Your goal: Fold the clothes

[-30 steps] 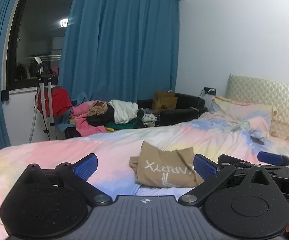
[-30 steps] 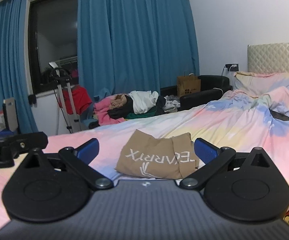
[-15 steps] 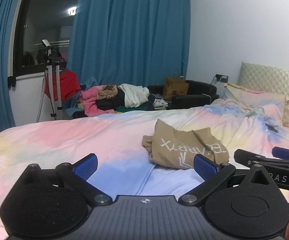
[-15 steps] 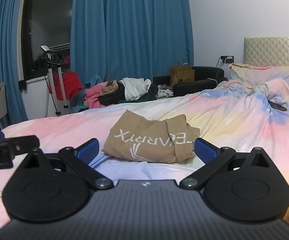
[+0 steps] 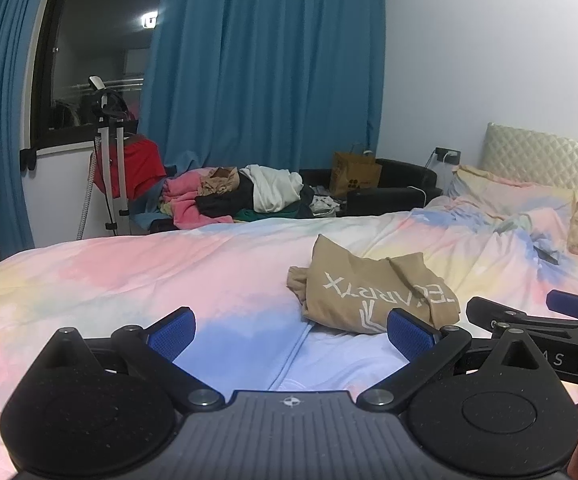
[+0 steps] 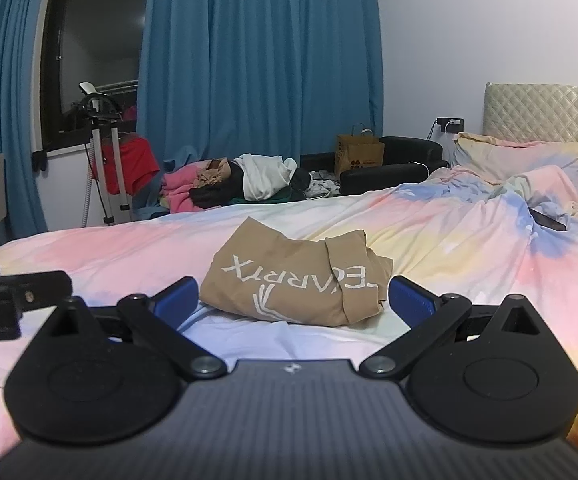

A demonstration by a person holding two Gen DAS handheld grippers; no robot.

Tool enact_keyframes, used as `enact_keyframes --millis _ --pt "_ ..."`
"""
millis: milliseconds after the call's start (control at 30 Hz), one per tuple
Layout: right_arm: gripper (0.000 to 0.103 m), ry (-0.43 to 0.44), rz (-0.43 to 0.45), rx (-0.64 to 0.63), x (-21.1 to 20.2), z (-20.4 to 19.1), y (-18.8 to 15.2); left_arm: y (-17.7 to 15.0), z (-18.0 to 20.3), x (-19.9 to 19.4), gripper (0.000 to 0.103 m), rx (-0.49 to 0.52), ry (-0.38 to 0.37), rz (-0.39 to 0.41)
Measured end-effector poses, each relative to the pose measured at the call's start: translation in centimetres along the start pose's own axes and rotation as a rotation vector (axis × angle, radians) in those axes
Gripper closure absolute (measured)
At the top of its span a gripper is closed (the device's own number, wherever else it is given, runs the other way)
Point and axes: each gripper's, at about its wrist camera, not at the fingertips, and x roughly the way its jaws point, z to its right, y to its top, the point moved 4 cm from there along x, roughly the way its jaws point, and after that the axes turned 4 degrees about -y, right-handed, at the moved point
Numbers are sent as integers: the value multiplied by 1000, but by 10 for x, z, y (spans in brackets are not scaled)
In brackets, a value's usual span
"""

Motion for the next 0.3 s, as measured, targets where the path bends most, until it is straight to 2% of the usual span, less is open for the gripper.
enact_keyframes --millis 300 --pt "0 -3 -2 10 0 3 0 0 2 -6 0 -1 5 4"
